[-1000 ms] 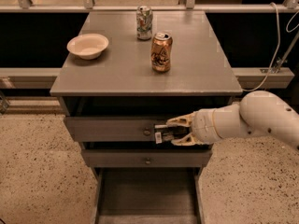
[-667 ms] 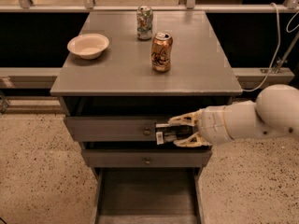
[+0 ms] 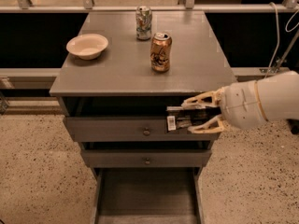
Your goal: Pick rxbar chocolate from bottom drawer and place on counter
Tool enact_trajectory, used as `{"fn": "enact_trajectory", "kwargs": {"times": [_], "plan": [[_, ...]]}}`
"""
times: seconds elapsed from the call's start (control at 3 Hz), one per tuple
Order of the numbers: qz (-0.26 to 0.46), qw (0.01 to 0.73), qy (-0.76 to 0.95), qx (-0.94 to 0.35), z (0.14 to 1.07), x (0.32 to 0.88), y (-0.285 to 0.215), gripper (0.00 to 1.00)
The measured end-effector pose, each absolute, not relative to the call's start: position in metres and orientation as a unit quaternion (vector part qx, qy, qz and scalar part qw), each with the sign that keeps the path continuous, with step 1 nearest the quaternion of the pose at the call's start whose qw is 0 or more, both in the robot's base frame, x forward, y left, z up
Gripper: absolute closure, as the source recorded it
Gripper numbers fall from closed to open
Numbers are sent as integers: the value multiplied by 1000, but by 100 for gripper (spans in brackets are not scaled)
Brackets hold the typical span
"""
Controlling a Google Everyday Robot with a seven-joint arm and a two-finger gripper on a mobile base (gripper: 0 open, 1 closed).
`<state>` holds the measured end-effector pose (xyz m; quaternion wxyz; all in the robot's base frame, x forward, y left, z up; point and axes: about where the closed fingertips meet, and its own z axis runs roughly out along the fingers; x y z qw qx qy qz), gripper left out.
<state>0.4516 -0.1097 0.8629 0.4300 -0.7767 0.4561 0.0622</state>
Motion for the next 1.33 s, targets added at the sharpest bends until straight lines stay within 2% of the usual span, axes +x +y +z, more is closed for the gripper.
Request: {"fn": "enact_trajectory", "kwargs": {"times": [0.67, 1.33], "plan": [[91, 431, 517, -734, 902, 520, -138, 100], [122, 406, 582, -694, 858, 600, -133, 97]]}}
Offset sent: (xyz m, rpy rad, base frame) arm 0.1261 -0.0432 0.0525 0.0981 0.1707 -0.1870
